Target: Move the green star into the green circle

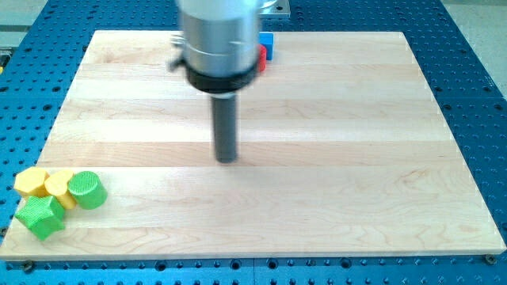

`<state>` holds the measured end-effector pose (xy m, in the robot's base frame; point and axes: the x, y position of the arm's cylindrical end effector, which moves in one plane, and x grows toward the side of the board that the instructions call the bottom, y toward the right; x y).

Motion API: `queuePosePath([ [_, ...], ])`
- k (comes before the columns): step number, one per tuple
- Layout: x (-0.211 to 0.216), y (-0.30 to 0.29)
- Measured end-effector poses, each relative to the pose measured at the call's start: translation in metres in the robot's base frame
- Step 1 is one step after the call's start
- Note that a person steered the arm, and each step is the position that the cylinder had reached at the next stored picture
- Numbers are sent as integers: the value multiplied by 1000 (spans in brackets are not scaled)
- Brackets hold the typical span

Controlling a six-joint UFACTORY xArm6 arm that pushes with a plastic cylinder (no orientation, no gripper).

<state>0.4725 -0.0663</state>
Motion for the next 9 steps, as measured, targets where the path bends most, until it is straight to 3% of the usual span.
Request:
queuePosePath([
  [1,-22,-65],
  [3,-18,-195],
  [4,12,-238],
  [5,15,-239],
  [7,98,-238],
  [8,101,-238],
  [9,137,-221],
])
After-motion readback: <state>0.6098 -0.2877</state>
